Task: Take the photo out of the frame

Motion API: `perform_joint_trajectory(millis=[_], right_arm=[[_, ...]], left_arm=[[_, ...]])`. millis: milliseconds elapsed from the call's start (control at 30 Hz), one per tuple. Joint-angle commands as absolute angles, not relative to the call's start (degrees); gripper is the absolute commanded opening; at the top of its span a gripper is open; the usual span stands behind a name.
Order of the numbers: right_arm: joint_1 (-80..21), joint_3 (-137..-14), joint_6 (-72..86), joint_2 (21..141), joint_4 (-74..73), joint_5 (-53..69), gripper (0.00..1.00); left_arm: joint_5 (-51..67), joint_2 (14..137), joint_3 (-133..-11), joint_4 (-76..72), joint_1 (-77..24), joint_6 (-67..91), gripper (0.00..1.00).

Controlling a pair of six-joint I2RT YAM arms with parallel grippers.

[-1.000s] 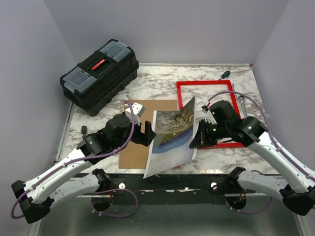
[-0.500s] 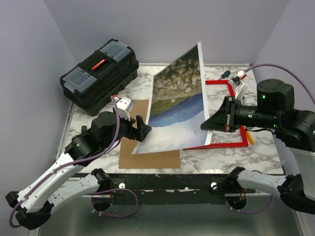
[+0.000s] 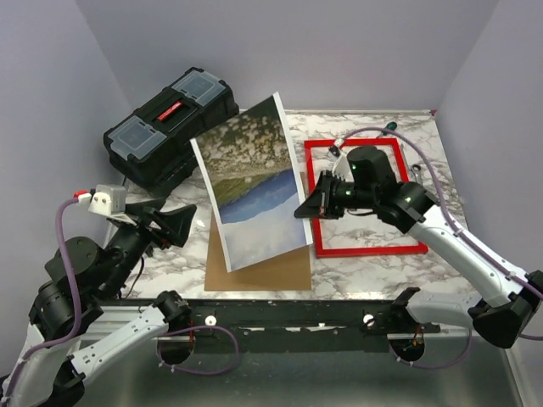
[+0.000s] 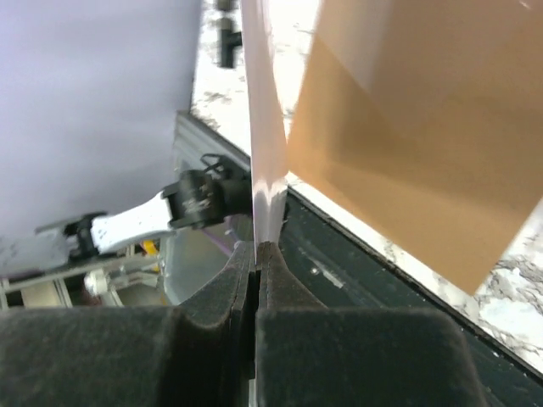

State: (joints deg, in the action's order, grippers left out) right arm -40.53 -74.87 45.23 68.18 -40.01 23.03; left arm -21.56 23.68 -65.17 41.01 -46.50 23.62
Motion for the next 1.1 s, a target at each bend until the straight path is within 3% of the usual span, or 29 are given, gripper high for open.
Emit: perform_joint_trajectory(millis=[0, 200, 300, 767, 1000, 1033, 1067], right_arm=[[-40.63, -60.11, 54.85, 64.56, -20.89, 16.09, 0.01], [-40.67, -33.94, 65.29, 62.21, 5.5, 15.48, 0.01], [-40.68, -27.82, 65.13, 65.35, 12.28, 17.21, 0.01], [-40.69, -25.4, 56.42, 82.67, 22.82, 23.21, 0.01], [-40.69, -25.36, 56.98, 81.36, 19.25, 20.48, 0.01], [-40.66, -25.3, 56.83, 80.94, 18.56, 20.01, 0.04], [-40.69, -25.42, 56.55, 80.44, 17.59, 19.52, 0.13]], left_arm=[[-24.21, 22.48, -64.79, 48.68, -46.15, 23.43, 0.84], [-20.3, 22.93, -60.5, 46.6, -46.22, 24.6, 0.84], [-17.31, 24.66, -59.58, 44.74, -46.17, 24.93, 0.84], [-10.34, 27.61, -54.08, 39.55, -46.15, 28.3, 0.84], [-10.23, 28.21, -54.06, 39.55, -46.16, 27.86, 0.84], [-10.37, 28.34, -54.05, 39.42, -46.18, 27.77, 0.84], [-10.33, 28.47, -54.05, 39.25, -46.17, 27.7, 0.84]])
